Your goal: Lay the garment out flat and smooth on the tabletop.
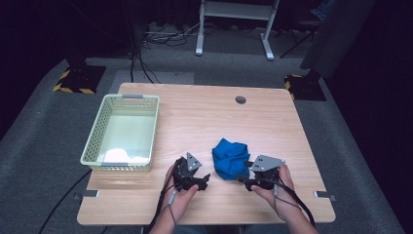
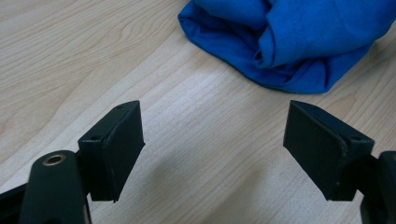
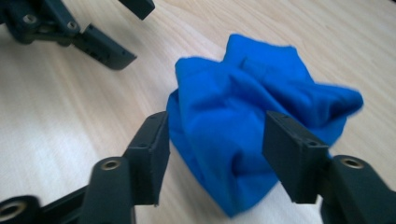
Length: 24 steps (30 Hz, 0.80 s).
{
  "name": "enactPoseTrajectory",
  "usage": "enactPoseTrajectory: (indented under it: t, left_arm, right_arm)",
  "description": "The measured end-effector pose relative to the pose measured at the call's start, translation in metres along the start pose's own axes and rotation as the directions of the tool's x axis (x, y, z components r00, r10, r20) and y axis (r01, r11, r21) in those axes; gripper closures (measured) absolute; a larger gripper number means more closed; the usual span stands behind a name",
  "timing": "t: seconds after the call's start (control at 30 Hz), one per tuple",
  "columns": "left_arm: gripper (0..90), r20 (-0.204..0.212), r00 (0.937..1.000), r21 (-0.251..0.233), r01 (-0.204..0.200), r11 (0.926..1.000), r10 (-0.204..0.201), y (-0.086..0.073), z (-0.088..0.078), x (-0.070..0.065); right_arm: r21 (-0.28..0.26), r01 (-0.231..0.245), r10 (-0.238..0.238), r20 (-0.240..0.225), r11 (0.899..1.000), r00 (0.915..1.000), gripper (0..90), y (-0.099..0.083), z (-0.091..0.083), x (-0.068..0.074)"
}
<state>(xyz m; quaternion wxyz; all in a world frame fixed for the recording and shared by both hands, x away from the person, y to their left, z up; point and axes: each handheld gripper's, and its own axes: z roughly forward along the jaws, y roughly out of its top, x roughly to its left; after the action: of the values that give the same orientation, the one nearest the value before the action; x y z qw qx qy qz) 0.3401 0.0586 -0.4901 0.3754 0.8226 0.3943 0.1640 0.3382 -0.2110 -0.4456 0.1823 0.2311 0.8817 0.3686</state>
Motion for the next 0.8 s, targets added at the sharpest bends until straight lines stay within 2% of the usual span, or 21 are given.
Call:
enactPoseTrajectory:
  t: [0.2, 0.27, 0.37, 0.43, 0.53, 0.6, 0.7, 0.73, 0.8]
  left_arm:
    - [19.8, 0.004, 1.0000, -0.003, 0.006, 1.0000, -0.006, 0.000, -0.002, 0.002]
    - [19.8, 0.003, 1.0000, -0.003, 0.007, 1.0000, -0.007, -0.001, -0.002, 0.002]
    - [19.8, 0.002, 1.0000, 0.001, 0.004, 1.0000, -0.004, -0.002, -0.002, 0.003]
    - [19.9, 0.001, 1.0000, 0.001, 0.006, 1.0000, -0.006, -0.003, -0.002, 0.003]
    - [19.8, 0.003, 1.0000, -0.004, 0.009, 1.0000, -0.009, -0.002, -0.002, 0.004]
    - [19.8, 0.003, 1.0000, -0.001, 0.008, 1.0000, -0.008, -0.002, -0.002, 0.003]
    - [19.8, 0.005, 1.0000, 0.001, 0.005, 1.0000, -0.005, -0.001, 0.000, 0.002]
    - [19.8, 0.005, 1.0000, 0.000, 0.004, 1.0000, -0.004, -0.001, 0.001, 0.002]
    - [19.8, 0.008, 1.0000, 0.001, -0.001, 1.0000, 0.001, 0.003, 0.003, 0.000]
  right_arm:
    - [-0.005, 0.006, -0.006, 0.034, 1.000, 0.9994, 27.3, 0.017, 0.024, 0.005]
    - [0.013, 0.021, -0.022, 0.044, 1.000, 0.9988, 26.1, 0.021, 0.035, 0.006]
    - [0.050, 0.040, -0.041, 0.029, 0.998, 0.9987, 26.8, 0.026, 0.053, 0.011]
    - [0.079, 0.063, -0.066, 0.041, 0.995, 0.9969, 32.8, 0.028, 0.063, 0.013]
    - [0.105, 0.097, -0.104, 0.066, 0.990, 0.9924, 61.0, 0.028, 0.069, 0.012]
    - [0.094, 0.088, -0.091, 0.036, 0.992, 0.9952, 79.0, 0.029, 0.066, 0.007]
    - [0.078, 0.082, -0.085, 0.033, 0.994, 0.9958, 81.3, 0.030, 0.062, 0.005]
    - [0.055, 0.074, -0.075, 0.026, 0.996, 0.9968, 82.0, 0.030, 0.054, 0.003]
    - [0.042, 0.063, -0.064, 0.021, 0.997, 0.9977, 82.2, 0.029, 0.048, 0.002]
